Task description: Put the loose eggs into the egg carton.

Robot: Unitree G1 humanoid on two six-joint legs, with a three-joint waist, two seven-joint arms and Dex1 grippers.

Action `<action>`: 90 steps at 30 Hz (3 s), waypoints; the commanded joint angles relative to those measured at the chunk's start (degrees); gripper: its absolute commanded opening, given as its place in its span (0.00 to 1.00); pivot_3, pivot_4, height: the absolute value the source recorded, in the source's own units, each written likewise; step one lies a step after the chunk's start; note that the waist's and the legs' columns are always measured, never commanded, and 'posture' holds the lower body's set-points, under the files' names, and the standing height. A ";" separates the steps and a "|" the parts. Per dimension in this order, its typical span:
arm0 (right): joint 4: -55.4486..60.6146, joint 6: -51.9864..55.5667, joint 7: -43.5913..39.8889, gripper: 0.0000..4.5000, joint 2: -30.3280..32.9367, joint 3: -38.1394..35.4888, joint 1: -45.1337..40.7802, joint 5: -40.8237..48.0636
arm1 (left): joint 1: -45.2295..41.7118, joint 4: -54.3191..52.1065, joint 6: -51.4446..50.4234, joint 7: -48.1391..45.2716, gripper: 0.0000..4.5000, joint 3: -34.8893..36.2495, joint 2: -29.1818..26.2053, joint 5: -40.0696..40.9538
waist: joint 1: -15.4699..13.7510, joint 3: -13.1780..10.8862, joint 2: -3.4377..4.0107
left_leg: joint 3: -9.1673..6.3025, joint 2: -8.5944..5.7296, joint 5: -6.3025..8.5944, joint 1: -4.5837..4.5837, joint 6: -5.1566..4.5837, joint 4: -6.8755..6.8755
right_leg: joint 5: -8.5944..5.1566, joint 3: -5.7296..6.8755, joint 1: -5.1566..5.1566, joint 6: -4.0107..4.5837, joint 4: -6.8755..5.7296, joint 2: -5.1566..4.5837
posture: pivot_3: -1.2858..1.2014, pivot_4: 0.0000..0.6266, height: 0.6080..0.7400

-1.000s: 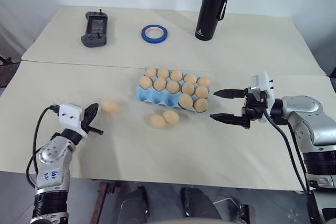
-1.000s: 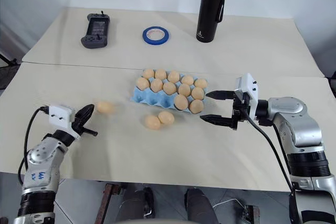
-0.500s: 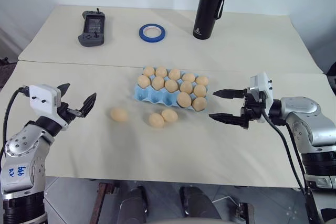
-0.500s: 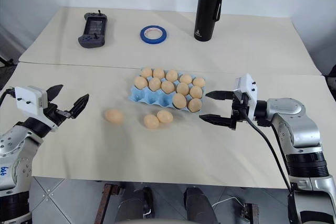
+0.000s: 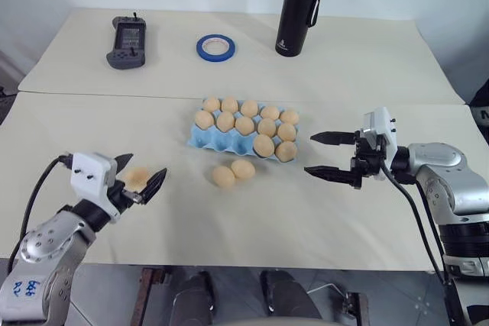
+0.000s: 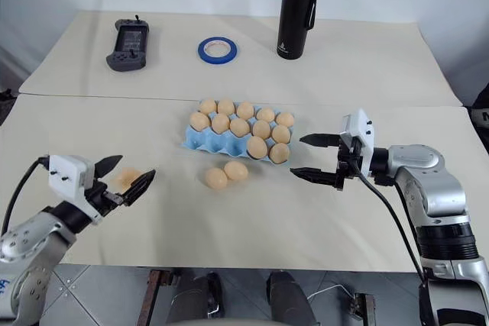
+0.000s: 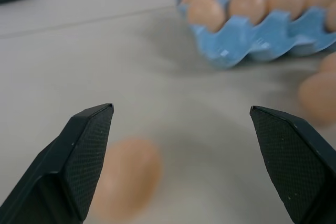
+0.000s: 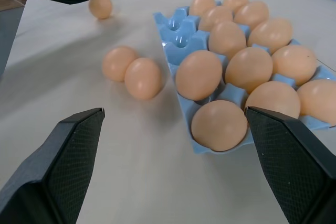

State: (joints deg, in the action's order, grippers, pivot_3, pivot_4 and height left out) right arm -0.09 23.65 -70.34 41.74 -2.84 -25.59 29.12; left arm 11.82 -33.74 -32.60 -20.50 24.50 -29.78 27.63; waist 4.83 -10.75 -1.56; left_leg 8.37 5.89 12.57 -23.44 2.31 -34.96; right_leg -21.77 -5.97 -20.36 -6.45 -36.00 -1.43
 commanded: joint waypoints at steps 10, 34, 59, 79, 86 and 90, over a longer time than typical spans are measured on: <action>0.31 -0.91 -0.41 1.00 -0.08 -0.54 -1.73 0.29 | -5.95 10.08 10.71 2.06 0.98 -2.44 3.32 -7.67 | -0.19 -0.01 -0.05 | -0.01 -0.22 0.30 0.05 -0.34 -0.12 | 0.01 -0.12 0.13 0.04 0.09 -0.20 | 0.52 0.24 1.00; 2.61 -0.60 0.02 1.00 0.57 -1.78 0.17 0.95 | -24.78 38.33 24.34 -3.74 0.98 -11.16 3.51 -14.35 | -0.20 -0.01 -0.05 | 0.22 -0.16 0.29 0.16 -0.36 -0.28 | 0.10 -0.07 0.00 -0.37 -0.26 0.02 | 0.52 0.24 1.00; 2.45 -0.78 1.35 1.00 0.58 -1.69 -0.12 0.42 | -38.57 62.40 36.95 -10.65 0.49 -14.55 4.24 -16.35 | -0.46 -0.01 -0.05 | 0.23 -0.14 0.30 0.15 -0.38 -0.69 | 0.10 -0.05 -0.19 -0.40 -0.91 0.01 | 0.52 0.24 1.00; 4.58 -2.19 4.20 1.00 -0.65 -3.28 2.27 1.50 | -53.46 45.47 15.85 -25.38 0.49 -24.59 6.28 -9.19 | -1.26 -0.04 -0.09 | 0.60 -0.13 0.29 0.04 -0.37 -1.04 | 0.06 0.02 -0.16 -0.50 -0.99 0.08 | 0.52 0.24 1.00; 8.34 -1.93 6.86 1.00 -0.69 -5.58 6.32 2.38 | -56.12 54.28 19.79 -28.95 0.49 -29.26 9.96 -12.61 | -1.42 -0.04 -0.10 | 0.61 -0.09 0.30 0.04 -0.36 -1.03 | 0.05 -0.10 -0.23 -0.50 -1.00 0.12 | 0.52 0.24 1.00; 10.23 -1.70 8.15 1.00 -0.64 -6.51 8.36 2.86 | -58.42 59.43 22.39 -29.41 0.49 -29.32 12.00 -13.39 | -1.65 -0.05 -0.11 | 0.37 -0.14 0.34 0.02 -0.43 -1.04 | 0.05 -0.15 -0.22 -0.50 -0.94 0.07 | 0.52 0.24 1.00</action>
State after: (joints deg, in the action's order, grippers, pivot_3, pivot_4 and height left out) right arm 7.54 22.46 -62.77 40.97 -7.28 -17.39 30.72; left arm -44.83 25.42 -11.89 -49.41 -5.02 -18.30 14.41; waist 3.18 -10.80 -1.67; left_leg 8.70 5.73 12.92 -23.44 1.87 -36.00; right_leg -21.72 -6.11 -20.58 -6.95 -36.93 -1.38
